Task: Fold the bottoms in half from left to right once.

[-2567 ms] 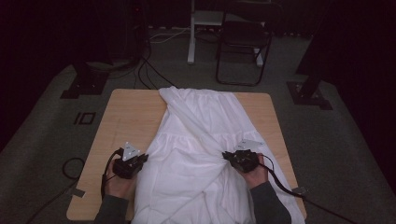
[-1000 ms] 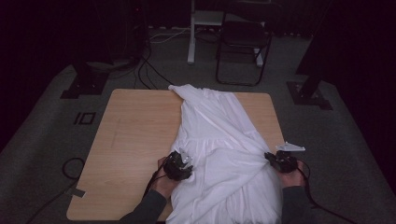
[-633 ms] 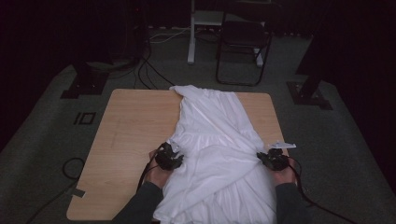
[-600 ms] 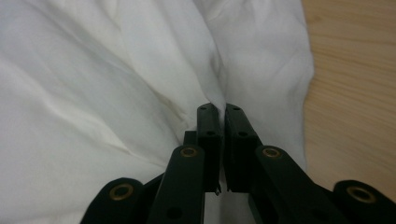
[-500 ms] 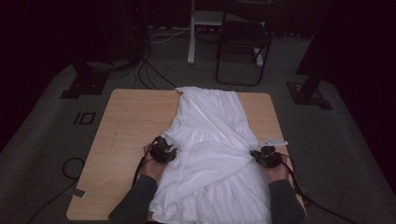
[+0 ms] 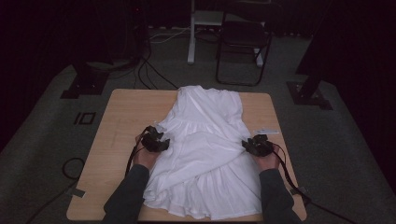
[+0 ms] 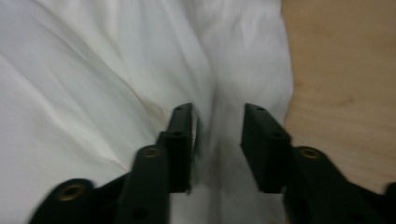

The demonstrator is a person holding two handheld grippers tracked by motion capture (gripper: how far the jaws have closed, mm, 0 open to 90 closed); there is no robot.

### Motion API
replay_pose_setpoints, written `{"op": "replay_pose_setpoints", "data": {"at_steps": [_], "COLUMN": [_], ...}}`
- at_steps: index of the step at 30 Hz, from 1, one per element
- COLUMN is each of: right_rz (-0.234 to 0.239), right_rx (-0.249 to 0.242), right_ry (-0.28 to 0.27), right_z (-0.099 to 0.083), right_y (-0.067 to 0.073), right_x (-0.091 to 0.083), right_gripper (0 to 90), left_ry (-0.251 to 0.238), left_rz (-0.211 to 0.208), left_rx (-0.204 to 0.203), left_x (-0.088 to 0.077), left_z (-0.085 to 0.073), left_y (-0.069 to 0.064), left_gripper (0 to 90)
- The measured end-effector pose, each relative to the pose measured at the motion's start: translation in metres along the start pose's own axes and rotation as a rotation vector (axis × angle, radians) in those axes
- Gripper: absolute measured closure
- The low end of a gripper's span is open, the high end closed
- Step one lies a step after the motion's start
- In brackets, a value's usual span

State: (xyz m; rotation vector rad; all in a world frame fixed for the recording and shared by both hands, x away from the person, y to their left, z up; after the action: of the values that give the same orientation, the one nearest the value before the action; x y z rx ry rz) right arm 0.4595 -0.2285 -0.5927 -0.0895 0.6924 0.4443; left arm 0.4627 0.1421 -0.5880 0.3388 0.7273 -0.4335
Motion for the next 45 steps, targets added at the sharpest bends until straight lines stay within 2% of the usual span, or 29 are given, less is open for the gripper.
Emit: {"op": "replay_pose_setpoints", "data": {"at_steps": [3,6,7,8,9,13,14,15,18,21,22,23,24,25,26,27,28,29,30,31,33,34,35,36,39,41,43,44,45], "right_rz": [0.016,0.066,0.066,0.081,0.116,0.182,0.182,0.199,0.216,0.23,0.253,0.253,0.274,0.274,0.277,0.277,0.289,0.289,0.29,0.29,0.287,0.283,0.283,0.269,0.256,0.219,0.214,0.194,0.19], "right_rx": [-0.037,-0.064,-0.064,-0.076,-0.084,-0.074,-0.074,-0.09,-0.113,-0.118,-0.133,-0.133,-0.141,-0.141,-0.136,-0.136,-0.139,-0.139,-0.145,-0.145,-0.152,-0.14,-0.14,-0.127,-0.122,-0.074,-0.067,-0.056,-0.044], "right_ry": [-0.057,-0.075,-0.075,-0.077,-0.077,-0.066,-0.066,-0.053,-0.032,-0.006,0.025,0.025,0.036,0.036,0.028,0.028,0.004,0.004,-0.02,-0.02,-0.047,-0.077,-0.077,-0.095,-0.094,-0.1,-0.102,-0.091,-0.083], "right_z": [0.016,0.027,0.027,0.029,0.032,0.038,0.038,0.04,0.041,0.039,0.034,0.034,0.03,0.03,0.027,0.027,0.024,0.024,0.02,0.02,0.013,0.005,0.005,-0.008,-0.015,-0.046,-0.053,-0.069,-0.076], "right_y": [0.013,0.03,0.03,0.036,0.045,0.061,0.061,0.068,0.077,0.082,0.084,0.084,0.086,0.086,0.085,0.085,0.082,0.082,0.078,0.078,0.071,0.062,0.062,0.052,0.046,0.025,0.021,0.015,0.012], "right_x": [-0.012,-0.012,-0.012,-0.011,-0.006,0.008,0.008,0.016,0.026,0.033,0.037,0.037,0.035,0.035,0.026,0.026,0.01,0.01,-0.01,-0.01,-0.032,-0.054,-0.054,-0.073,-0.081,-0.104,-0.109,-0.115,-0.115], "right_gripper": [51.7,51.6,51.6,51.7,52.1,50.6,50.6,48.0,45.6,46.5,68.0,68.0,83.4,83.4,87.6,87.6,87.9,87.9,87.9,87.9,87.9,87.8,87.8,87.7,87.7,86.9,86.6,86.5,86.4], "left_ry": [-0.032,-0.058,-0.058,-0.066,-0.068,-0.074,-0.074,-0.08,-0.084,-0.087,-0.087,-0.087,-0.087,-0.087,-0.085,-0.085,-0.087,-0.087,-0.089,-0.089,-0.092,-0.093,-0.093,-0.092,-0.093,-0.093,-0.098,-0.092,-0.092], "left_rz": [-0.005,-0.01,-0.01,-0.012,-0.014,-0.01,-0.01,-0.015,-0.019,-0.028,-0.03,-0.03,-0.031,-0.031,-0.034,-0.034,-0.034,-0.034,-0.036,-0.036,-0.041,-0.043,-0.043,-0.046,-0.042,-0.046,-0.046,-0.046,-0.046], "left_rx": [-0.019,-0.027,-0.027,-0.032,-0.032,-0.036,-0.036,-0.043,-0.068,-0.082,-0.086,-0.086,-0.087,-0.087,-0.088,-0.088,-0.09,-0.09,-0.093,-0.093,-0.093,-0.09,-0.09,-0.081,-0.072,-0.063,-0.061,-0.054,-0.054], "left_x": [-0.015,-0.029,-0.029,-0.036,-0.04,-0.053,-0.053,-0.059,-0.07,-0.075,-0.078,-0.078,-0.082,-0.082,-0.084,-0.084,-0.087,-0.087,-0.089,-0.089,-0.092,-0.095,-0.095,-0.098,-0.101,-0.106,-0.107,-0.11,-0.11], "left_z": [-0.002,-0.007,-0.007,-0.011,-0.014,-0.026,-0.026,-0.031,-0.045,-0.052,-0.058,-0.058,-0.063,-0.063,-0.068,-0.068,-0.071,-0.071,-0.073,-0.073,-0.075,-0.076,-0.076,-0.078,-0.08,-0.083,-0.084,-0.086,-0.086], "left_y": [0.0,0.0,0.0,0.0,0.0,0.001,0.001,0.001,0.002,0.002,0.001,0.001,0.0,0.0,-0.001,-0.001,-0.001,-0.001,-0.001,-0.001,-0.002,-0.005,-0.005,-0.008,-0.01,-0.014,-0.016,-0.018,-0.018], "left_gripper": [46.4,45.7,45.5,45.5,45.1,44.0,43.9,43.9,43.8,43.5,43.5,43.4,43.3,43.3,43.3,43.3,43.3,43.3,43.2,43.1,43.1,42.9,42.8,42.8,42.7,42.4,42.4,42.2,42.2]}}
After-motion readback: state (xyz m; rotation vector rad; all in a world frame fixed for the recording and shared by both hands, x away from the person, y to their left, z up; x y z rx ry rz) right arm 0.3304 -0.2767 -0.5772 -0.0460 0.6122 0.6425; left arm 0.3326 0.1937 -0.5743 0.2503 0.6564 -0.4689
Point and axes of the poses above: each handheld gripper's, and its own axes: x roughly forward along the jaws, z roughly out of its top, y roughly to its left, the point moved 8 cm from there along x, roughly forward along the jaws
